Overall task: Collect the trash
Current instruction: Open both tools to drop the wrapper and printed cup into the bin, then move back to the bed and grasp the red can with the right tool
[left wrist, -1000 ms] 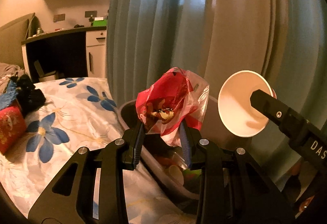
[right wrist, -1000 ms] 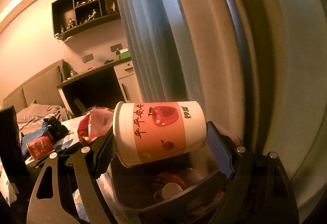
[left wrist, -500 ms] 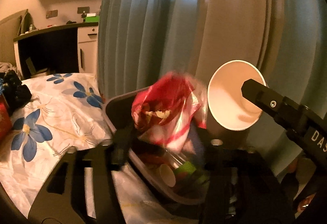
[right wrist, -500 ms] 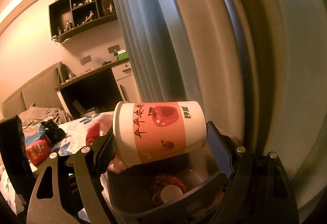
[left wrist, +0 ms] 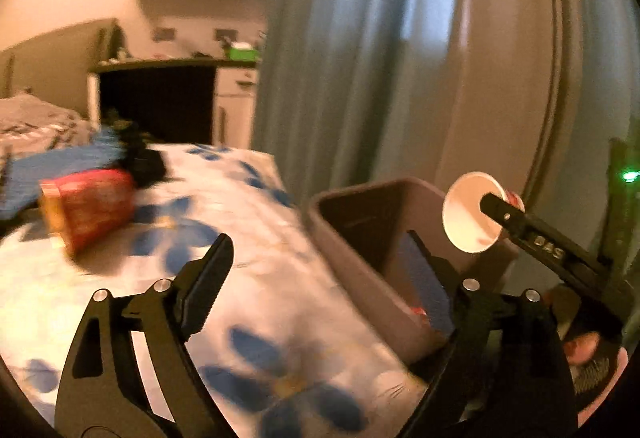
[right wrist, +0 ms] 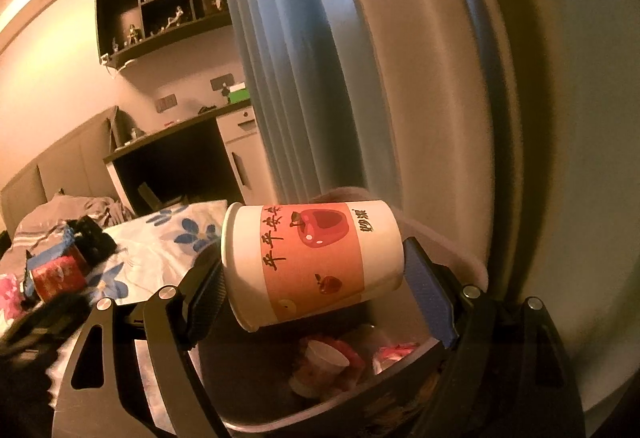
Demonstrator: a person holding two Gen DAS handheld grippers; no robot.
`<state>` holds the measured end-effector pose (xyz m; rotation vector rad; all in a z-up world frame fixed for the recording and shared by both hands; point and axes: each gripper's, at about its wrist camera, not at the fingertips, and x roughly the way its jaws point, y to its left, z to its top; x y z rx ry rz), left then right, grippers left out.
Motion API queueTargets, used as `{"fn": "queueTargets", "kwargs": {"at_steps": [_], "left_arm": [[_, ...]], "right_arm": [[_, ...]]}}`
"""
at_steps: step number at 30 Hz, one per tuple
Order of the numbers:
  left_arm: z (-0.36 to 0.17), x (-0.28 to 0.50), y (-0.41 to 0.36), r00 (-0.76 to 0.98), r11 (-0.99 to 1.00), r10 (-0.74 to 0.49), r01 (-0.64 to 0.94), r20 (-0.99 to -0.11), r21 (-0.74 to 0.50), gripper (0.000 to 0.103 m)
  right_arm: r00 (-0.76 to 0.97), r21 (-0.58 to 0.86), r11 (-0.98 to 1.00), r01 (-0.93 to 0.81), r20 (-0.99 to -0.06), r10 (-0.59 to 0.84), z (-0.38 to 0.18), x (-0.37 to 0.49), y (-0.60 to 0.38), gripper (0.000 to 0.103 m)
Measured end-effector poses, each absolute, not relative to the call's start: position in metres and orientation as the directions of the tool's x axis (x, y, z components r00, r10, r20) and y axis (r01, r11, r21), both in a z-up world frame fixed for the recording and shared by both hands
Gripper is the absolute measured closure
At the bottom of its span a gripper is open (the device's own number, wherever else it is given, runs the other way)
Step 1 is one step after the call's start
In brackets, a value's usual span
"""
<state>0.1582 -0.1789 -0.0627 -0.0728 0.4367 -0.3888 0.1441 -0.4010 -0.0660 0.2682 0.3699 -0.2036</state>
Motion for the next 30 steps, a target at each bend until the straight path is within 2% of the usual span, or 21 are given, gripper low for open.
{"fn": "queueTargets", "kwargs": {"at_steps": [5,7,17,21,30], "left_arm": [[-0.055,0.142,-0.139,0.888,0.96,-0.277,0.243,-0.367,-0.136,0.014],[-0.054,0.14,-0.128,0.898,0.968,-0.247,0.209,-0.365,-0.141,0.014],[-0.049,0.129,-0.074,0.927,0.984,-0.129,0.076,-0.352,-0.158,0.014],[-0.048,0.125,-0.05,0.931,0.985,-0.081,0.019,-0.355,-0.174,0.014],[-0.044,0.104,0.007,0.938,0.977,0.034,-0.103,-0.344,-0.185,0.014]], "right_arm": [[0.903,0.217,0.942,0.258,-0.402,-0.154,-0.073,0.153,-0.398,0.022],[0.903,0.215,0.941,0.26,-0.399,-0.158,-0.072,0.153,-0.396,0.018],[0.93,0.197,0.951,0.239,-0.327,-0.166,-0.047,0.126,-0.373,0.018],[0.949,0.195,0.969,0.153,-0.301,-0.089,-0.039,0.115,-0.34,0.018],[0.948,0.15,0.987,-0.051,-0.304,0.095,-0.036,0.114,-0.249,0.018]]}}
